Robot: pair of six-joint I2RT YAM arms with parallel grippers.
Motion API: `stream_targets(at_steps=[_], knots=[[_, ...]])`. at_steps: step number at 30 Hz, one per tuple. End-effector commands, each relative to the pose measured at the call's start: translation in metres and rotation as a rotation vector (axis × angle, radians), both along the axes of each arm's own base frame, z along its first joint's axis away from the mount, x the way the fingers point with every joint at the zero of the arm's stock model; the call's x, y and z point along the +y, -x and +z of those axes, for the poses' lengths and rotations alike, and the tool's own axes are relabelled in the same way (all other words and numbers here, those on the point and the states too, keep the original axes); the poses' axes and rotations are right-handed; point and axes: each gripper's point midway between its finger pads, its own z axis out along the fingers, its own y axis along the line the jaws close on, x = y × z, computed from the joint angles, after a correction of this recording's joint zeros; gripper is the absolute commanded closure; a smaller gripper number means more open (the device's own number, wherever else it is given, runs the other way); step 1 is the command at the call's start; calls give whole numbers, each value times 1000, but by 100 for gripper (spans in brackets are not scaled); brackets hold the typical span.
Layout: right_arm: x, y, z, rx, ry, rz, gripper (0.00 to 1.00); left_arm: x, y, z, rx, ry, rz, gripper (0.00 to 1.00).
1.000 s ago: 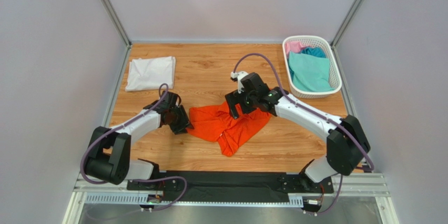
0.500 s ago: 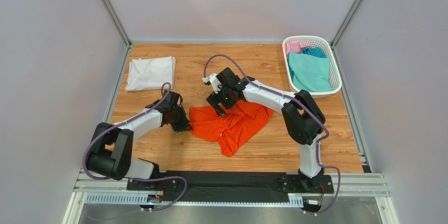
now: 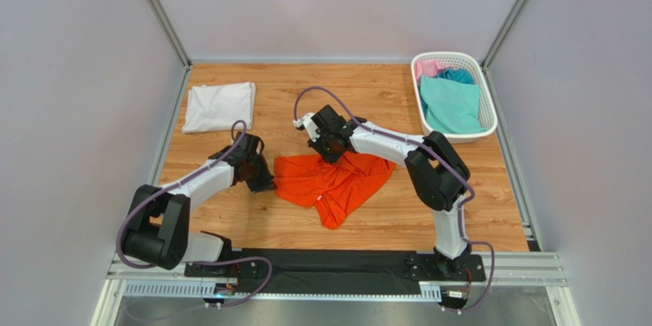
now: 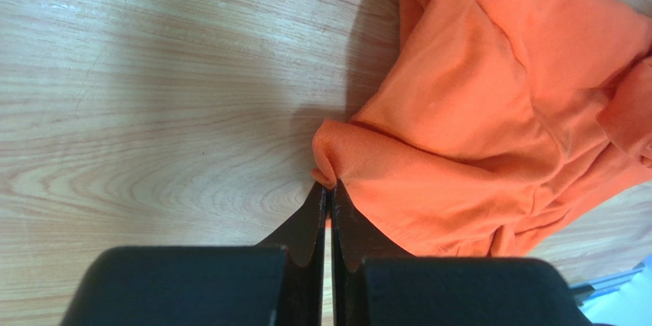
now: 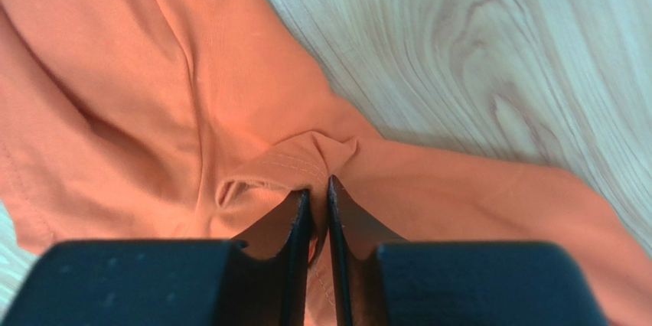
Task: Fold and stack the t-shirts
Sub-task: Flatten the tshirt out
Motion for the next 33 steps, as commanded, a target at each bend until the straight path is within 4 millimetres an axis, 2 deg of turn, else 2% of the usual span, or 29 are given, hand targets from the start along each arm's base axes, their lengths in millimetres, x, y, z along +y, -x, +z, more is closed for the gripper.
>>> stream_targets(at_steps=[1, 2, 3, 4, 7, 9, 10, 12, 13, 15, 16, 18, 19, 20, 21, 22, 23, 24, 25, 26, 27, 28, 29, 30, 31, 33], knots=[[9, -11, 65, -141, -153, -57, 87, 0, -2, 14, -47, 0, -10, 100], [8, -10, 73, -156, -172, -71, 88, 0, -5, 21, -70, 6, -8, 100], [3, -7, 92, -181, -207, -92, 88, 0, -4, 25, -73, 7, -9, 100], [-2, -6, 99, -200, -216, -111, 89, 0, -5, 29, -83, 7, -6, 100], [-26, 0, 129, -259, -259, -205, 90, 4, -6, 49, -132, 5, 8, 100], [-44, 2, 146, -277, -304, -300, 92, 8, -4, 67, -178, 3, 28, 100], [-65, 5, 164, -324, -329, -363, 95, 10, -4, 75, -198, 2, 38, 100], [-87, 9, 181, -364, -371, -463, 96, 17, -1, 98, -260, -4, 69, 100], [-112, 16, 203, -426, -399, -527, 96, 22, -2, 120, -330, 0, 93, 100], [-137, 26, 222, -470, -423, -588, 96, 27, 6, 139, -365, 3, 114, 100], [-157, 34, 247, -532, -465, -637, 94, 32, 3, 159, -421, 1, 138, 100], [-179, 46, 273, -588, -509, -692, 94, 38, 13, 191, -510, 26, 160, 100], [-192, 52, 282, -610, -509, -732, 93, 41, 15, 216, -574, 38, 177, 100], [-207, 64, 311, -658, -582, -758, 94, 46, 23, 234, -627, 50, 186, 100], [-216, 71, 322, -679, -602, -773, 94, 49, 26, 248, -667, 55, 195, 100], [-227, 78, 332, -703, -618, -789, 95, 56, 31, 274, -737, 59, 222, 100], [-239, 89, 349, -735, -663, -802, 96, 62, 40, 287, -776, 63, 238, 100], [-247, 98, 368, -760, -713, -810, 98, 67, 46, 300, -810, 59, 249, 100], [-252, 106, 378, -770, -745, -804, 99, 75, 54, 327, -879, 64, 282, 100], [-255, 113, 390, -783, -781, -795, 100, 80, 63, 338, -906, 64, 291, 100], [-264, 126, 410, -804, -844, -787, 100, 84, 69, 349, -934, 62, 297, 100], [-262, 134, 420, -797, -883, -748, 100, 89, 82, 376, -1002, 85, 307, 100], [-261, 141, 429, -795, -913, -719, 100, 90, 88, 388, -1036, 98, 302, 100], [-265, 152, 446, -803, -957, -695, 100, 91, 94, 400, -1069, 108, 296, 100], [-262, 161, 457, -789, -991, -648, 100, 92, 102, 421, -1127, 127, 281, 100], [-257, 165, 462, -775, -1006, -618, 100, 91, 110, 439, -1174, 141, 262, 100]])
